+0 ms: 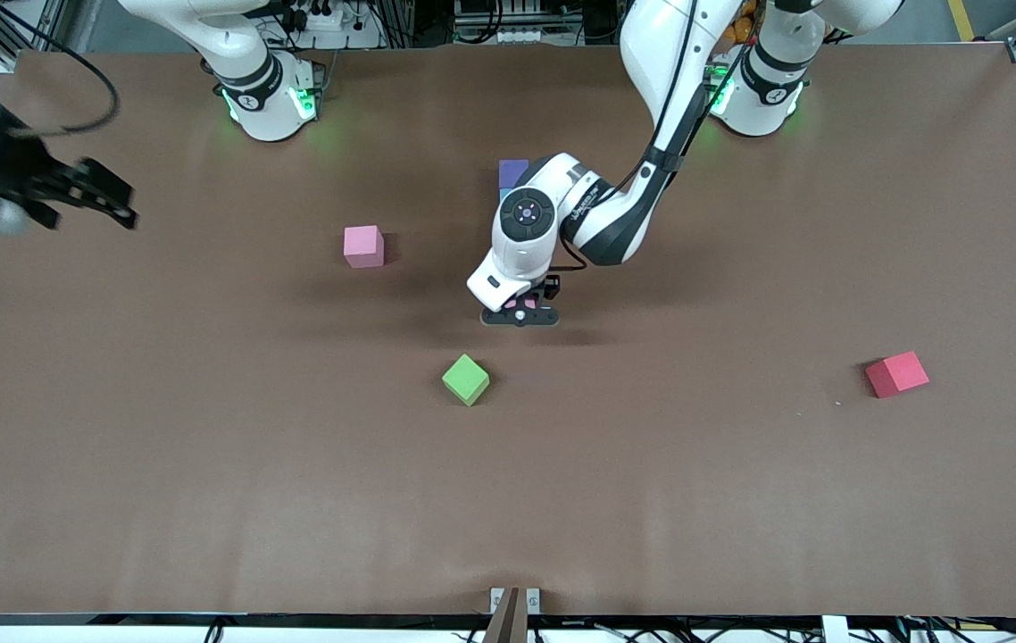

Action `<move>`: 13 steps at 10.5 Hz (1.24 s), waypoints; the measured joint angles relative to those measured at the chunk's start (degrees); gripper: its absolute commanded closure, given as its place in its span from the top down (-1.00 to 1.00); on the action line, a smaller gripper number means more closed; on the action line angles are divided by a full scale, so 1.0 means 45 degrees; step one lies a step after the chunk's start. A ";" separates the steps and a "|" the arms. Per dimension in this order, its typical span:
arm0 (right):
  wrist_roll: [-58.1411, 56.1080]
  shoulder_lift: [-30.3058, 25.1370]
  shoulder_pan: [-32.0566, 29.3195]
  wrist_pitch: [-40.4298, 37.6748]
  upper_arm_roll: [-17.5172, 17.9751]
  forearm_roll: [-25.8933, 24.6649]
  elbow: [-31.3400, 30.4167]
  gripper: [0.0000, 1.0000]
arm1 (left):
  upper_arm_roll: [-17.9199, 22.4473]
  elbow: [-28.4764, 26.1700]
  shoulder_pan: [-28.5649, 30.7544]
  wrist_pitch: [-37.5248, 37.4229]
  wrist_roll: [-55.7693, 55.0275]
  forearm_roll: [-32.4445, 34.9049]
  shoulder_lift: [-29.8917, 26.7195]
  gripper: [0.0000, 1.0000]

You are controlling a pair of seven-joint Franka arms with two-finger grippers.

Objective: Arrange blocks into number 1
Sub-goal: 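Carry the pink cube to the column while the right gripper withdraws to rest, then lower the pink cube below the orange cube and open the left gripper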

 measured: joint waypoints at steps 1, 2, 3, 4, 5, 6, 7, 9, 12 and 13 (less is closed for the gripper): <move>-0.0259 0.0009 -0.0323 -0.0273 -0.0009 -0.0001 0.0309 1.00 | 0.0002 0.0001 -0.0036 0.0000 0.0000 0.0000 0.0027 -1.00; -0.0586 0.0029 -0.0591 -0.0423 -0.0021 -0.0001 0.0478 1.00 | 0.0008 0.0000 -0.0041 0.0000 0.0000 0.0000 0.0038 -1.00; -0.0786 0.0070 -0.0733 -0.0490 -0.0026 -0.0001 0.0580 1.00 | 0.0019 0.0000 -0.0043 0.0000 0.0000 0.0000 0.0043 -1.00; -0.0827 0.0176 -0.0751 -0.0575 -0.0027 0.0000 0.0656 1.00 | 0.0023 0.0000 -0.0044 -0.0003 0.0000 0.0000 0.0051 -1.00; -0.0828 0.0385 -0.0750 -0.0715 -0.0017 0.0000 0.0852 1.00 | 0.0023 -0.0003 -0.0044 -0.0010 0.0000 0.0000 0.0058 -1.00; -0.0829 0.0655 -0.0751 -0.0886 -0.0019 0.0000 0.1190 1.00 | 0.0023 -0.0005 -0.0048 -0.0022 0.0000 0.0000 0.0072 -1.00; -0.0829 0.0874 -0.0756 -0.0987 -0.0025 0.0000 0.1483 1.00 | 0.0023 -0.0006 -0.0055 -0.0036 0.0000 0.0000 0.0093 -1.00; -0.0861 0.1045 -0.0882 -0.1065 -0.0031 0.0003 0.1732 1.00 | 0.0015 -0.0008 -0.0083 -0.0046 0.0000 0.0000 0.0155 -1.00; -0.1405 0.1057 -0.1194 -0.1109 -0.0032 0.0013 0.1786 1.00 | 0.0004 -0.0009 -0.0242 -0.0051 -0.0335 -0.0086 0.0241 -1.00; -0.1504 0.1061 -0.1199 -0.1111 -0.0029 0.0014 0.1786 1.00 | 0.0004 -0.0008 -0.0269 -0.0051 -0.0471 -0.0089 0.0241 -1.00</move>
